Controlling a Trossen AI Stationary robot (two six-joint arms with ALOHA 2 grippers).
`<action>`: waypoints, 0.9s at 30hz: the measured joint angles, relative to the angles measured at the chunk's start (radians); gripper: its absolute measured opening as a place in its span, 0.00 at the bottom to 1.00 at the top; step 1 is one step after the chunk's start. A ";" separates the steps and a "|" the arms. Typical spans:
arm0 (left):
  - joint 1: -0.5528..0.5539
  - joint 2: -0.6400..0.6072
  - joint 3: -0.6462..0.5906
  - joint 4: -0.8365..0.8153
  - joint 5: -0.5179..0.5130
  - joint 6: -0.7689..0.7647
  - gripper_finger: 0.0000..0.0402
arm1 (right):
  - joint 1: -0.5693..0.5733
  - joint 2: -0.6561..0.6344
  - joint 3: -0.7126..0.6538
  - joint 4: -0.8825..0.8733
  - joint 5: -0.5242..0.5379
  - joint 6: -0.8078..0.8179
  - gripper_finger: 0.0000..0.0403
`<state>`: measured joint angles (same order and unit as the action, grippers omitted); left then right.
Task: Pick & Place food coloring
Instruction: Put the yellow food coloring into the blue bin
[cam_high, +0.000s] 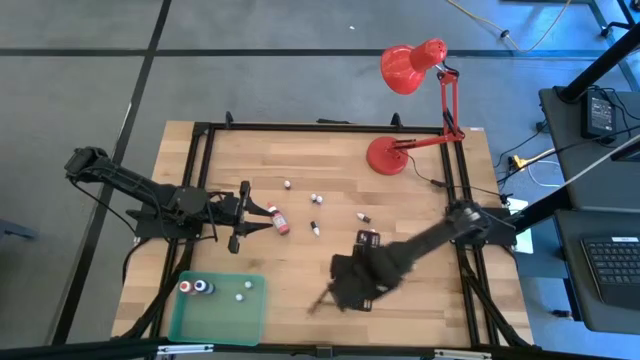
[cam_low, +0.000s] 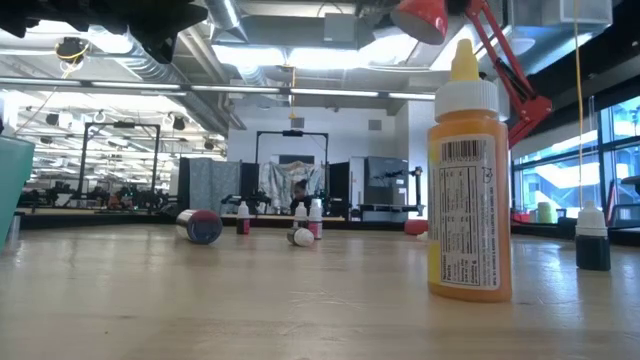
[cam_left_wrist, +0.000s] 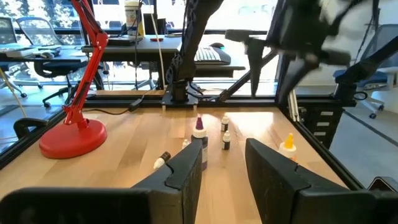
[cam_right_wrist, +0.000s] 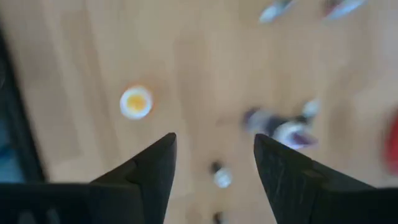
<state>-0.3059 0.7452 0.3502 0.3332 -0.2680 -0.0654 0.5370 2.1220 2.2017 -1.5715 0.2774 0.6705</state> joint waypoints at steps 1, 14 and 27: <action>0.000 0.000 0.000 0.000 0.000 0.000 0.30 | 0.019 -0.017 0.000 0.000 0.065 0.011 0.54; 0.000 0.000 0.000 0.000 0.000 -0.002 0.29 | 0.217 -0.113 -0.099 0.044 0.506 0.167 0.54; 0.000 0.000 0.000 -0.001 -0.001 0.000 0.30 | 0.273 -0.113 -0.312 0.467 0.540 0.090 0.54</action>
<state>-0.3058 0.7448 0.3500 0.3325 -0.2687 -0.0651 0.8105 2.0094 1.8902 -1.1050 0.8174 0.7600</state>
